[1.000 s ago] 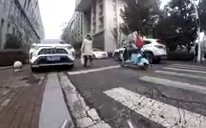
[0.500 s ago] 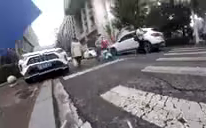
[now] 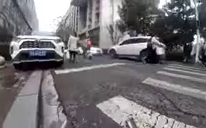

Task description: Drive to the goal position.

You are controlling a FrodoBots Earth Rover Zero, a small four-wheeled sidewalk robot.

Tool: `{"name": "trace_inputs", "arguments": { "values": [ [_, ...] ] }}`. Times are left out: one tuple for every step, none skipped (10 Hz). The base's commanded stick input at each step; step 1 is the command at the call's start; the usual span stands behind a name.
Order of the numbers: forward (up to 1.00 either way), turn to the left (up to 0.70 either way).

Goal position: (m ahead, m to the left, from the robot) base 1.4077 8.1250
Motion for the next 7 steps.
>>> {"name": "trace_inputs", "arguments": {
  "values": [
    [0.70,0.00],
    [0.70,0.00],
    [0.70,0.00],
    [0.70,0.00],
    [0.70,0.00],
    [0.70,0.00],
    [0.70,0.00]
  ]
}}
